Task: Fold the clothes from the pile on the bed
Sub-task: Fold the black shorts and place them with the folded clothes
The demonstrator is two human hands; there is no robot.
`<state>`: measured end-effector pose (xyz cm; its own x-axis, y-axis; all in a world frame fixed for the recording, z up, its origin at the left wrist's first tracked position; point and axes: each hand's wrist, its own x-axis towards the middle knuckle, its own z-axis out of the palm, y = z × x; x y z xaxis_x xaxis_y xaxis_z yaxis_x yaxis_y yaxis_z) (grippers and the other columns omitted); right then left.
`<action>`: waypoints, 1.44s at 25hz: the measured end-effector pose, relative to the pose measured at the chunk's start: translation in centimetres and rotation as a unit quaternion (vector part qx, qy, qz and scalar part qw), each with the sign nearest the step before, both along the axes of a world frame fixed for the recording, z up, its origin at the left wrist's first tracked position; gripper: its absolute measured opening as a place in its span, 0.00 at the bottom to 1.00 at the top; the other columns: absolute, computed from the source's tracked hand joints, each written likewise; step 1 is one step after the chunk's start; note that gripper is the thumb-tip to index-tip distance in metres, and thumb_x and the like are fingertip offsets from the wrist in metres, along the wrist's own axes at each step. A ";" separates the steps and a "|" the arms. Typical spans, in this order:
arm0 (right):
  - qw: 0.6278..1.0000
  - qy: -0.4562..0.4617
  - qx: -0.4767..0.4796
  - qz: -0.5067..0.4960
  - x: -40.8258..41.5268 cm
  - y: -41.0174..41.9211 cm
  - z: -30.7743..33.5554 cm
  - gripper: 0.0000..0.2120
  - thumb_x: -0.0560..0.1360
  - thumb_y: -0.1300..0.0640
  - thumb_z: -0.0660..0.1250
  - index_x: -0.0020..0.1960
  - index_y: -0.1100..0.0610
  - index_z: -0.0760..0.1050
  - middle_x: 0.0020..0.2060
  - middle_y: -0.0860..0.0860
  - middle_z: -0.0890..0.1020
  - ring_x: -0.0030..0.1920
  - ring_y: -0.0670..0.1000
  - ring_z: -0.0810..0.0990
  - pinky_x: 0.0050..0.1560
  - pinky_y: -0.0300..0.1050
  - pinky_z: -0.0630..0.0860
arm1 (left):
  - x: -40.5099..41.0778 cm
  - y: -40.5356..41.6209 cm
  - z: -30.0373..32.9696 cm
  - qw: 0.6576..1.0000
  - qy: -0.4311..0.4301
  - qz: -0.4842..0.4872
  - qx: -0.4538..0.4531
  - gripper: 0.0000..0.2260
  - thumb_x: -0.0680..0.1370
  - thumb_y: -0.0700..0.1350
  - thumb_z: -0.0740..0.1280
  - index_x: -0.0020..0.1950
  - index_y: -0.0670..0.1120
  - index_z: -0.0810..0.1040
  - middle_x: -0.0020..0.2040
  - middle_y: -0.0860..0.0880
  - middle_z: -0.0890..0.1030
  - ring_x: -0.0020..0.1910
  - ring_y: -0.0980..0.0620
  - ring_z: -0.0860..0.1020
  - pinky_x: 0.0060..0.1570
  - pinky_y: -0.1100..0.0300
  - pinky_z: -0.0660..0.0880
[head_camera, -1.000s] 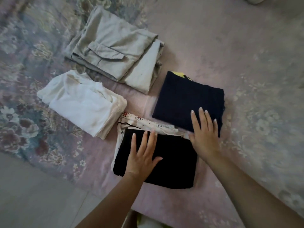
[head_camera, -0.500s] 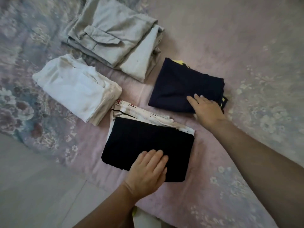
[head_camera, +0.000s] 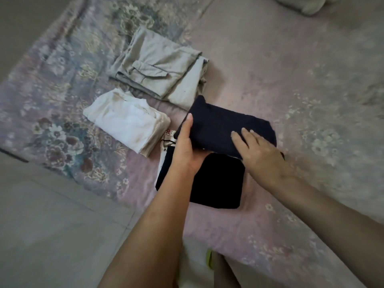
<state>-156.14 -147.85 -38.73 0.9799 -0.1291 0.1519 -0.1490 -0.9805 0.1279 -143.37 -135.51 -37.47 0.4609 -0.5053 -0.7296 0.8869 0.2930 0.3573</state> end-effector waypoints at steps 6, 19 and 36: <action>0.998 0.033 -0.047 -0.005 -4.5 9.4 -4.8 0.21 0.77 0.67 0.57 0.70 0.57 0.68 0.63 0.62 0.76 0.61 0.66 0.75 0.58 0.64 0.74 | -1.1 11.2 -3.6 0.970 -0.159 -0.117 0.143 0.15 0.74 0.36 0.70 0.60 0.45 0.77 0.54 0.45 0.83 0.49 0.48 0.82 0.46 0.55 0.80; 0.935 0.171 0.135 -0.281 -1.6 12.8 -10.5 0.29 0.77 0.38 0.43 0.75 0.44 0.38 0.77 0.53 0.43 0.75 0.56 0.39 0.69 0.70 0.40 | -3.1 10.3 -13.9 0.299 -0.810 -0.347 0.365 0.24 0.80 0.52 0.52 0.75 0.47 0.60 0.75 0.42 0.61 0.75 0.43 0.56 0.73 0.45 0.52; 0.944 0.215 0.158 -0.192 3.4 5.4 -9.4 0.44 0.65 0.24 0.53 0.75 0.45 0.53 0.74 0.56 0.54 0.75 0.57 0.45 0.69 0.70 0.41 | 0.3 13.9 -18.2 0.101 -0.879 -0.428 0.185 0.35 0.75 0.55 0.66 0.77 0.51 0.54 0.77 0.46 0.56 0.75 0.42 0.55 0.66 0.29 0.55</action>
